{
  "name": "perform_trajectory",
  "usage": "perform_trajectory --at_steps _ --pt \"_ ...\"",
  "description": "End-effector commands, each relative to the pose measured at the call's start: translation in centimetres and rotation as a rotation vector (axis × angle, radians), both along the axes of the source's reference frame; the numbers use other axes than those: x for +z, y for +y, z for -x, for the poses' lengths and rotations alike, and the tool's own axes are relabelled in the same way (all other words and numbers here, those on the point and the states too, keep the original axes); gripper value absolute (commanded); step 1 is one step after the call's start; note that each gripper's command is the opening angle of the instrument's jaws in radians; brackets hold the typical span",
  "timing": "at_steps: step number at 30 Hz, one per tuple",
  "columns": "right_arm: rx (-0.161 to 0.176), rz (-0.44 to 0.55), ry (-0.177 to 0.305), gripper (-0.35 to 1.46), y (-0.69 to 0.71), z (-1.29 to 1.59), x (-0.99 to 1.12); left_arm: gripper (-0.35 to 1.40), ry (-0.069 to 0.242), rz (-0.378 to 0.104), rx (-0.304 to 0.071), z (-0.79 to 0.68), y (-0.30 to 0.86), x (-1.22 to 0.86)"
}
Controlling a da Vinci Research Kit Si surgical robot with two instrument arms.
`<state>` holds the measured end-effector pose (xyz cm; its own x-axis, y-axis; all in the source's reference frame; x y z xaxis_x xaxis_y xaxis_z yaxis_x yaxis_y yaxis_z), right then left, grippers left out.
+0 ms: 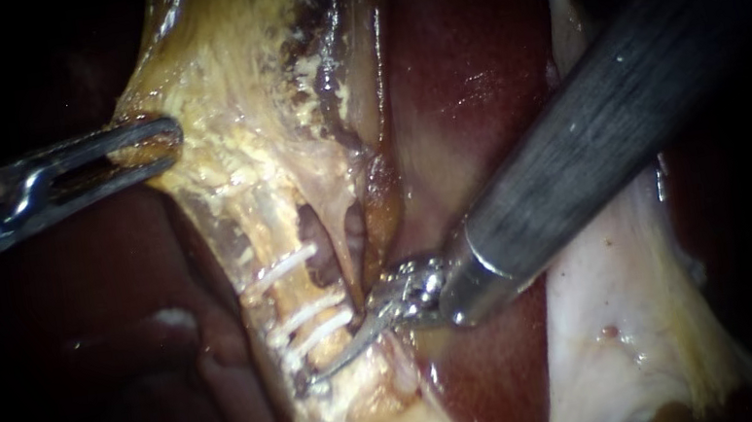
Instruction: Go to the cutting position left tube
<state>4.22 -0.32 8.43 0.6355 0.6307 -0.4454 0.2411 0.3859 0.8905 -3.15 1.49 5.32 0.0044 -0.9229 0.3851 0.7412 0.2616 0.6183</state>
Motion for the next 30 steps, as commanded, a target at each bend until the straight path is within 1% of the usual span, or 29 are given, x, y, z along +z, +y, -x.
perform_trajectory --at_steps 1,16,17,20,28,30 --pt "0.0 0.0 0.0 1.4 0.0 0.0 0.0 -0.35 0.0 0.0 0.0 0.0 0.0 0.0" --pt "-0.001 -0.002 0.004 1.4 0.0 0.05 -0.02 -0.35 0.0 0.0 0.0 -0.01 0.0 -0.01" --pt "-0.006 -0.003 0.003 1.4 0.01 0.07 -0.03 -0.35 0.0 0.0 0.0 -0.01 0.0 -0.01" --pt "-0.005 -0.001 -0.001 1.4 0.05 0.14 -0.07 -0.35 0.0 0.0 0.0 -0.01 0.0 -0.01" --pt "0.022 0.001 -0.018 1.4 0.22 0.41 -0.24 -0.35 0.0 0.0 0.0 -0.01 0.0 -0.02" --pt "0.021 0.009 -0.021 1.4 0.25 0.48 -0.28 -0.35 0.0 0.0 0.0 -0.01 0.0 -0.02"
